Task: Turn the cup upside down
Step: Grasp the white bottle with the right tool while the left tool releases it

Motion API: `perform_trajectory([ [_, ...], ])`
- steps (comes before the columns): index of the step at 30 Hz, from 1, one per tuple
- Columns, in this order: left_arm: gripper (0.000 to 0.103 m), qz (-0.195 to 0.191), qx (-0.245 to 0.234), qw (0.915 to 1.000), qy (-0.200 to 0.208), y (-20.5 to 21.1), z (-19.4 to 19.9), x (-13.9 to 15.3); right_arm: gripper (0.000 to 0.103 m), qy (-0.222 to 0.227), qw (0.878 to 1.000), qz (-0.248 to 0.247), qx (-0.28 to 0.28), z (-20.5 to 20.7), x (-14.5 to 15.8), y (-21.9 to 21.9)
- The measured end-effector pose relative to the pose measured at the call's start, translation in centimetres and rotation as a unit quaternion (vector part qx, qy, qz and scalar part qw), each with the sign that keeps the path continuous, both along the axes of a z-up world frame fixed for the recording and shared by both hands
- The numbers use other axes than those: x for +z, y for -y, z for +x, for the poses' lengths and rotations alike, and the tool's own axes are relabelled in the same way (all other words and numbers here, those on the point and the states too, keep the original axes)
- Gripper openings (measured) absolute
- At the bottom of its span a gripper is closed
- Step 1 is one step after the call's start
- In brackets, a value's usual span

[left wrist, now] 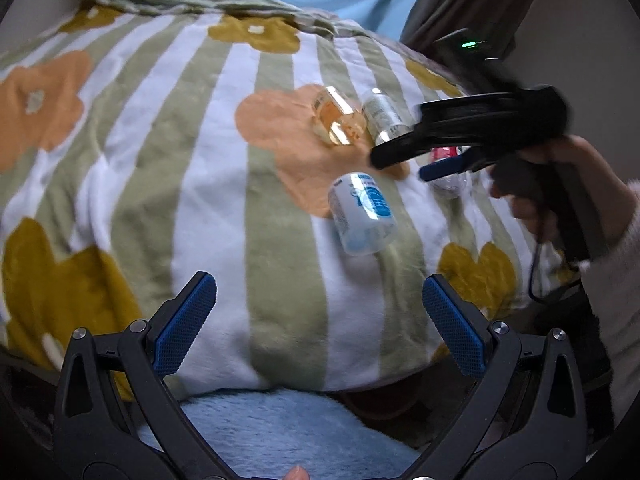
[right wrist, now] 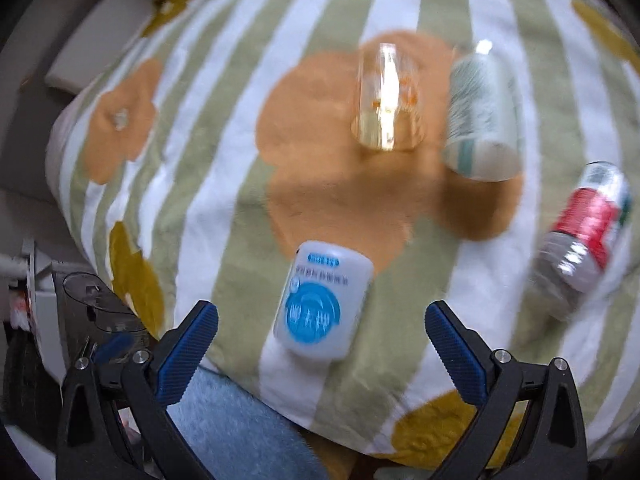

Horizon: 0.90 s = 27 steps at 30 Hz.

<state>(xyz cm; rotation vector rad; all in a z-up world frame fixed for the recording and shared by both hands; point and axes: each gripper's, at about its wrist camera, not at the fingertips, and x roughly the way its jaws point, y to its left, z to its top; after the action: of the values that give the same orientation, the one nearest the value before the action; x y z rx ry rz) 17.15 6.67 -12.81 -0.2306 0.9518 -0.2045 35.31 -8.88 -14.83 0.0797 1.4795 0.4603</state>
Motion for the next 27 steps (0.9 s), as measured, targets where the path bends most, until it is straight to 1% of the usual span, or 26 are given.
perform_trajectory([
  [3, 0.103, 0.012, -0.003, 0.9999, 0.01, -0.1, 0.2, 0.1, 0.103, -0.038, 0.999, -0.018, -0.002, 1.5, -2.6, -0.9],
  [5, 0.103, 0.009, -0.002, 0.9999, 0.014, -0.3, 0.3, 0.0, 0.103, -0.06, 0.998, -0.026, 0.007, 1.9, -4.1, -1.4],
  [7, 0.103, 0.003, -0.004, 0.9998, 0.017, -0.4, 0.4, -0.2, 0.103, -0.071, 0.997, -0.035, 0.009, 2.0, -5.0, -1.9],
  [11, 0.103, 0.01, -0.007, 0.9998, 0.017, -0.4, 0.6, -0.6, 0.101, -0.08, 0.995, -0.054, 0.018, 2.1, -5.9, -2.9],
  [12, 0.103, 0.007, -0.009, 0.9998, 0.017, -0.4, 0.6, -0.7, 0.095, -0.081, 0.995, -0.057, 0.02, 2.1, -6.0, -3.1],
  [15, 0.103, -0.004, -0.01, 0.9999, 0.012, -0.6, 0.5, -0.9, 0.083, -0.092, 0.994, -0.057, 0.021, 2.2, -6.5, -3.5],
  [18, 0.103, -0.003, -0.012, 0.9999, 0.009, -0.6, 0.4, -1.1, 0.076, -0.102, 0.992, -0.067, 0.024, 2.4, -7.3, -4.4],
  [19, 0.103, -0.002, -0.012, 0.9999, 0.009, -0.6, 0.4, -1.1, 0.075, -0.105, 0.992, -0.071, 0.026, 2.5, -7.5, -4.5],
  [21, 0.103, -0.003, -0.011, 0.9999, 0.007, -0.6, 0.5, -1.2, 0.066, -0.106, 0.991, -0.078, 0.031, 2.5, -7.8, -4.7],
  [22, 0.103, -0.005, -0.011, 0.9999, 0.005, -0.7, 0.5, -1.3, 0.063, -0.107, 0.991, -0.072, 0.03, 2.6, -7.7, -4.7],
  [27, 0.103, -0.013, -0.006, 0.9999, 0.004, -1.0, 0.3, -1.3, 0.063, -0.079, 0.994, -0.07, 0.035, 2.3, -6.4, -5.2],
])
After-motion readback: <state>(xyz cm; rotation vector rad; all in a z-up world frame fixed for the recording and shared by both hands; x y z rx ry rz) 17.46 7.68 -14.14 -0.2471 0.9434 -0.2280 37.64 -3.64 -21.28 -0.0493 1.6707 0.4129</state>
